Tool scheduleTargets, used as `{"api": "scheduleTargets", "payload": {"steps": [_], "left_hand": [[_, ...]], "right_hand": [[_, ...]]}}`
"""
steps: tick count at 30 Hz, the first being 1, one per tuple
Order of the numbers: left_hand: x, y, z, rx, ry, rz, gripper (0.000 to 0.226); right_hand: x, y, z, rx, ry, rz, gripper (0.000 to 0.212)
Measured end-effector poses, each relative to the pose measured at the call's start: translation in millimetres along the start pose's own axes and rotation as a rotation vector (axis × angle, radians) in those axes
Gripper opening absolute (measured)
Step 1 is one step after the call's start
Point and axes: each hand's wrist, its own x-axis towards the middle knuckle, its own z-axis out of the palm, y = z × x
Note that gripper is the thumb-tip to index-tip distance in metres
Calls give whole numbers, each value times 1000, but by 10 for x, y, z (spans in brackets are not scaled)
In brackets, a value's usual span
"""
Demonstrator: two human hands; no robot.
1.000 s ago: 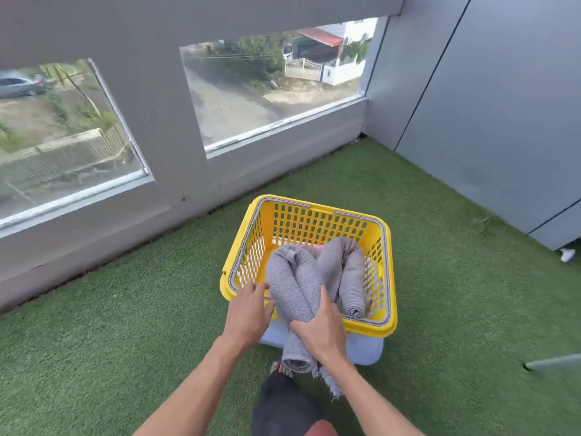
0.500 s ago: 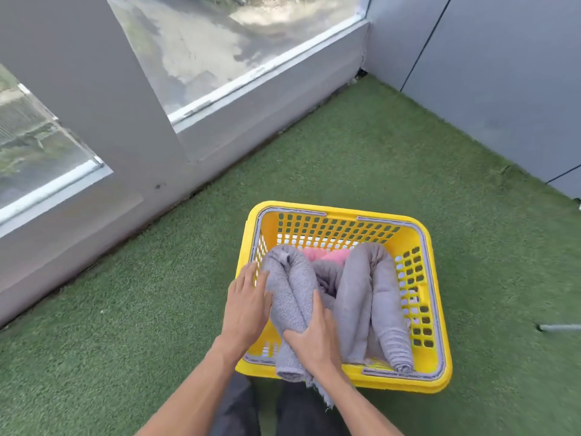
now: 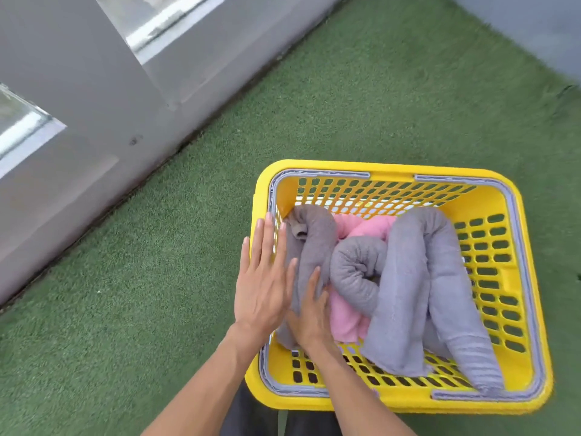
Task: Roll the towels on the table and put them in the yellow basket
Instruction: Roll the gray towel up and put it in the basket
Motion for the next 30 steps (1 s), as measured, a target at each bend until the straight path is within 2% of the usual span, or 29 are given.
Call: {"api": "scheduleTargets", "payload": {"steps": [2, 5, 7, 10, 14, 16, 17, 19, 20, 22, 23, 25, 27, 30], "left_hand": [[-2, 1, 23, 20, 10, 3, 59], [-1, 18, 39, 39, 34, -8, 60], [-5, 39, 27, 63, 42, -3, 61], [-22, 71, 12, 131, 43, 2, 61], [-129, 502, 115, 35, 63, 62, 54], [-242, 923, 277, -156, -20, 82, 49], [-284, 1147, 356, -285, -87, 36, 50], [-340, 1555, 517, -475, -215, -104, 59], [-355, 1725, 593, -526, -257, -156, 63], [-353, 1948, 701, -550, -289, -221, 68], [-343, 2013, 731, -539, -295, -248, 69], [-298, 2074, 760, -508, -298, -293, 67], [-251, 2084, 721, -522, -271, -304, 56], [-213, 1995, 564, -598, -181, -326, 47]], "right_hand": [[163, 73, 83, -80, -25, 46, 104], [283, 182, 93, -158, -55, 5, 96], [211, 213, 12, -70, -77, -18, 89], [-78, 217, -315, 193, -74, -79, 78], [-422, 421, -976, 416, 215, -160, 44], [-486, 645, -1310, 422, 412, -147, 30], [-481, 784, -1469, 379, 507, -128, 28], [-421, 1094, -1751, 156, 648, -66, 34], [-376, 1269, -1862, 31, 656, -5, 42], [-298, 1558, -2010, -97, 511, 164, 58], [-258, 1680, -2032, -91, 411, 227, 64], [-196, 1823, -2020, 35, 276, 231, 68], [-185, 1802, -1998, 173, 288, 171, 63], [-284, 1546, -1908, 327, 408, 67, 63]]}}
